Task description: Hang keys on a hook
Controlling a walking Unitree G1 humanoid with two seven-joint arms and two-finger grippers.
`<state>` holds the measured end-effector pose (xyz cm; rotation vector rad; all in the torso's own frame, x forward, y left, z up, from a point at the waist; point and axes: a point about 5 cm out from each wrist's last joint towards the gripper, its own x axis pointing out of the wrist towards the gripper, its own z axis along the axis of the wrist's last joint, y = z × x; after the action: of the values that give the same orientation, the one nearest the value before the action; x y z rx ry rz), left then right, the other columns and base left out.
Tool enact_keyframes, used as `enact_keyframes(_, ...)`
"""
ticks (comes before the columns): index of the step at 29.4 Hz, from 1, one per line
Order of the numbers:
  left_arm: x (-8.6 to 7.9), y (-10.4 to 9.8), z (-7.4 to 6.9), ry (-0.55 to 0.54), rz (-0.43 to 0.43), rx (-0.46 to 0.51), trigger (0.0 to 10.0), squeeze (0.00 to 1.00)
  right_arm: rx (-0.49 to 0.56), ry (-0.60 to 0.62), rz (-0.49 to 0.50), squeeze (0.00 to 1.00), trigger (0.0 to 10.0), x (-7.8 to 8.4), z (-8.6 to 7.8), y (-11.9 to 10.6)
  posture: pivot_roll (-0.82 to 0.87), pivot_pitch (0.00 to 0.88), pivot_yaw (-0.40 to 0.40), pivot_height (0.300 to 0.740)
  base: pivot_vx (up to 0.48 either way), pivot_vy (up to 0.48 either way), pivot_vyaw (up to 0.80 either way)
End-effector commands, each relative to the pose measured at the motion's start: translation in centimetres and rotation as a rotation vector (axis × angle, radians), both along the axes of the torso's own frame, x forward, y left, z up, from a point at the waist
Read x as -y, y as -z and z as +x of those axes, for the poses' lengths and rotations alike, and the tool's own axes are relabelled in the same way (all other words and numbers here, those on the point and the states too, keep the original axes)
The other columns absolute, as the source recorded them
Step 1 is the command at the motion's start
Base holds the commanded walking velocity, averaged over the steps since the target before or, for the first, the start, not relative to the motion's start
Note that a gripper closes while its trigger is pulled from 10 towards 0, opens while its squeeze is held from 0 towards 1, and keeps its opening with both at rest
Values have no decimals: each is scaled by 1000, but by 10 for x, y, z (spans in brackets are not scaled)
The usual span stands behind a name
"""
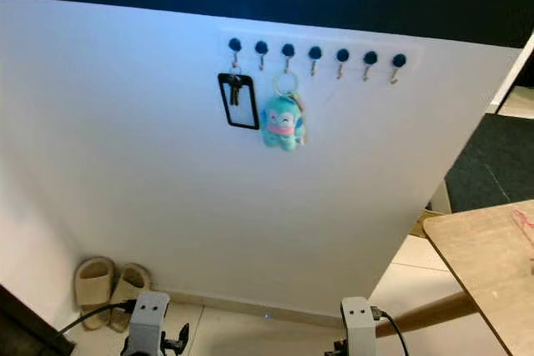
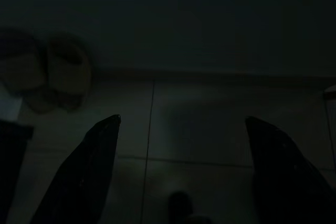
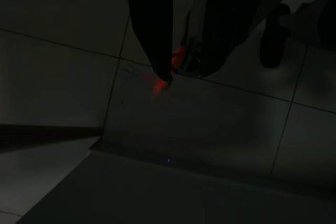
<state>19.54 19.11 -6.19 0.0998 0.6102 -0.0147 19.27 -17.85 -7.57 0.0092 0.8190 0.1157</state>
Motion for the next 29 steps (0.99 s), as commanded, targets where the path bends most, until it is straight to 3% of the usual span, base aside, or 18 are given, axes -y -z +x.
enact_keyframes(1, -7, -1, -1, 9, 18, 7, 10000, 0, 28, 0, -8, 0, 10000, 0, 4, -3, 65, 5, -57, 740, 0, 0, 0)
enact_keyframes(4, -5, -7, 4, 56, -2, 57, 10000, 0, 114, 6, -41, 0, 10000, 4, 16, -12, 62, 2, -56, 740, 0, 0, 0)
enact_keyframes(5, 2, -15, 10, 171, 0, 120, 10000, 0, 222, 13, -72, 0, 10000, 7, 30, -24, 61, 1, -58, 740, 0, 0, 0)
enact_keyframes(10, 9, -20, 14, 258, 6, 156, 10000, 0, 309, 19, -86, 0, 10000, 9, 40, -34, 59, 0, -59, 740, 0, 0, 0)
enact_keyframes(11, 15, -25, 17, 336, 18, 194, 10000, 0, 411, 48, -85, 0, 10000, 12, 51, -48, 59, 0, -59, 740, 0, 0, 0)
enact_keyframes(12, 24, -35, 23, 439, 28, 258, 10000, 0, 602, 97, -87, 0, 10000, 17, 69, -74, 57, 1, -57, 740, 0, 0, 0)
enact_keyframes(13, 24, -35, 23, 439, 28, 258, 10000, 0, 602, 97, -87, 0, 10000, 17, 69, -74, 57, 1, -57, 740, 0, 0, 0)
enact_keyframes(14, 28, -42, 27, 465, 10, 303, 10000, 0, 753, 129, -89, 0, 10000, 20, 82, -98, 54, 1, -55, 740, 0, 0, 0)
enact_keyframes(15, 31, -45, 29, 477, -3, 319, 10000, 0, 822, 139, -94, 0, 10000, 21, 87, -110, 53, 1, -54, 740, 0, 0, 0)
enact_keyframes(17, 35, -49, 30, 511, -21, 341, 10000, 0, 930, 156, -98, 0, 10000, 22, 94, -129, 50, 2, -53, 740, 0, 0, 0)
enact_keyframes(18, 35, -49, 30, 511, -21, 341, 10000, 0, 930, 156, -98, 0, 10000, 22, 94, -129, 50, 2, -53, 740, 0, 0, 0)
enact_keyframes(19, 40, -52, 30, 550, -33, 358, 10000, 0, 1012, 177, -99, 0, 10000, 23, 98, -145, 51, 4, -51, 740, 0, 0, 0)
enact_keyframes(20, 40, -52, 30, 550, -33, 358, 10000, 0, 1012, 177, -99, 0, 10000, 23, 98, -145, 51, 4, -51, 740, 0, 0, 0)
enact_keyframes(23, 51, -62, 32, 622, -62, 401, 10000, 0, 1179, 213, -100, 0, 10000, 24, 106, -182, 48, 8, -48, 740, 0, 0, 0)
enact_keyframes(29, 61, -80, 36, 694, -94, 481, 10000, 0, 1312, 226, -111, 0, 10000, 24, 111, -214, 43, 11, -44, 740, 0, 0, 0)
